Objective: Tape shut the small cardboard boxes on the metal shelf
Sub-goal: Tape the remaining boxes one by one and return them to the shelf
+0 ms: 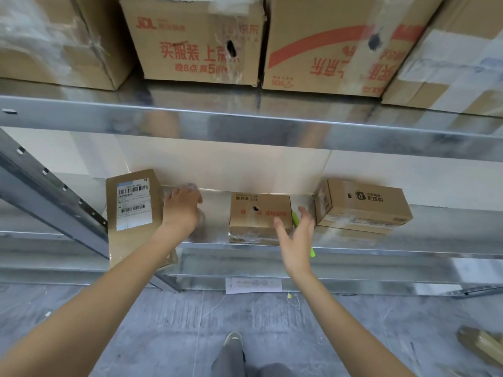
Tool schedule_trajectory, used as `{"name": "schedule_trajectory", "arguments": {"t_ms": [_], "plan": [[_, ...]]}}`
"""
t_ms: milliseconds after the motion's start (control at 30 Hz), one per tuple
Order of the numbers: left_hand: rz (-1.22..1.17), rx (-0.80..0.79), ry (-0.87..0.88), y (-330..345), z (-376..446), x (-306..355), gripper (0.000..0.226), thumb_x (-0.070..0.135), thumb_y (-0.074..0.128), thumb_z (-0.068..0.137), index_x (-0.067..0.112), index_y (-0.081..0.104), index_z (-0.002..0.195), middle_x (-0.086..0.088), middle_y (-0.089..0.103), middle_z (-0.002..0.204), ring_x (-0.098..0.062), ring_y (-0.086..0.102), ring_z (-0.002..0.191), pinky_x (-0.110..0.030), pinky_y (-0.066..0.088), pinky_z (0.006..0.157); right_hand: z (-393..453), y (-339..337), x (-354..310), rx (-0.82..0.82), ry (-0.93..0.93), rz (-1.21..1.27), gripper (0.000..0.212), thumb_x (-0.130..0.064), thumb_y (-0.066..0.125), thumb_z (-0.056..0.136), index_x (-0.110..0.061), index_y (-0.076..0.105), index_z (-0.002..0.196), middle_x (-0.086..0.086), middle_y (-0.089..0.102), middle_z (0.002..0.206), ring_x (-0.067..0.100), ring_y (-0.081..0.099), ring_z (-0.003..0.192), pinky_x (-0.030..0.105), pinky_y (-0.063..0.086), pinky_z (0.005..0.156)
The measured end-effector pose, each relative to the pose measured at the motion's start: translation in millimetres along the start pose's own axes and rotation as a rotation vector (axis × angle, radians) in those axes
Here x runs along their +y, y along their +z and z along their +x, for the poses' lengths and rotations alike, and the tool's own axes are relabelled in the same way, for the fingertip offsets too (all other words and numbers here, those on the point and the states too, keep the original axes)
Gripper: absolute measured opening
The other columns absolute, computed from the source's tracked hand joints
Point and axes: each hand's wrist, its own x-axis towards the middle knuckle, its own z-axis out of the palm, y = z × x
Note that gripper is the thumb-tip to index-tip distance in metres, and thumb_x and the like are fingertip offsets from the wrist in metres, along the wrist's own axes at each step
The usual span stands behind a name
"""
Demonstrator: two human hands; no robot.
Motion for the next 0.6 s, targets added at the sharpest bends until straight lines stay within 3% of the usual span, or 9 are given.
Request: {"name": "schedule_trajectory", "arguments": {"t_ms": [100,200,267,333,400,467,600], "plan": [[-0.216,0.062,0.074,-32,1,18,0.029,-0.004,0.046,0.088,0.012,0.063,0.105,-0.013,0.053,0.114,-0.035,0.047,0.117,-0.043,0.036,0.102,7,-1,-26,-0.025,-0.164,-0.056,0.054,-0.028,0.065,0.092,-0.011,0.042,0.138,0.005,0.040,0.140,0.015,0.035,0.132,0.020,0.025,0.108],[-0.678,-0.051,0.116,-60,-12,50,0.018,0.002,0.051,0.094,0.016,0.054,0.105,-0.008,0.056,0.101,-0.024,0.057,0.090,-0.032,0.052,0.070,19,3,-56,-0.202,-0.159,0.015,0.051,-0.034,0.064,0.092,-0.018,0.048,0.137,-0.001,0.048,0.137,0.010,0.044,0.125,0.020,0.032,0.105],[-0.935,-0.161,0.078,-69,-28,72,0.022,0.008,0.059,0.094,0.021,0.049,0.108,-0.004,0.057,0.098,-0.015,0.058,0.081,-0.015,0.048,0.054,30,5,-74,-0.335,-0.003,0.135,0.048,-0.039,0.062,0.092,-0.021,0.052,0.135,-0.003,0.054,0.134,0.008,0.054,0.115,0.023,0.042,0.100],[-1.097,-0.197,0.045,-68,-44,89,0.029,0.003,0.059,0.093,0.019,0.044,0.111,-0.005,0.057,0.099,-0.014,0.058,0.082,-0.010,0.044,0.053,38,4,-82,-0.415,0.115,0.214,0.037,-0.036,0.062,0.092,-0.014,0.063,0.121,0.008,0.065,0.122,0.018,0.063,0.105,0.034,0.050,0.097],[-1.211,-0.192,-0.005,-64,-60,99,0.031,0.000,0.057,0.093,0.017,0.040,0.113,-0.009,0.057,0.104,-0.017,0.058,0.089,-0.013,0.048,0.063,42,-2,-83,-0.432,0.139,0.263,0.028,-0.024,0.065,0.091,0.001,0.069,0.103,0.027,0.067,0.105,0.034,0.065,0.091,0.044,0.053,0.092],[-1.265,-0.182,-0.049,-56,-74,103,0.032,0.001,0.057,0.094,0.015,0.038,0.116,-0.013,0.056,0.115,-0.014,0.058,0.093,-0.017,0.049,0.073,43,-7,-80,-0.451,0.146,0.293,0.022,-0.016,0.066,0.089,0.004,0.071,0.098,0.028,0.068,0.095,0.028,0.062,0.082,0.037,0.052,0.081],[-1.426,-0.172,-0.084,-42,-94,110,0.033,-0.001,0.057,0.094,0.011,0.039,0.119,-0.012,0.061,0.112,0.004,0.064,0.075,-0.013,0.050,0.063,41,-14,-73,-0.480,0.196,0.326,0.018,-0.011,0.067,0.087,0.005,0.072,0.096,0.020,0.067,0.089,0.020,0.061,0.081,0.027,0.052,0.076]]}}
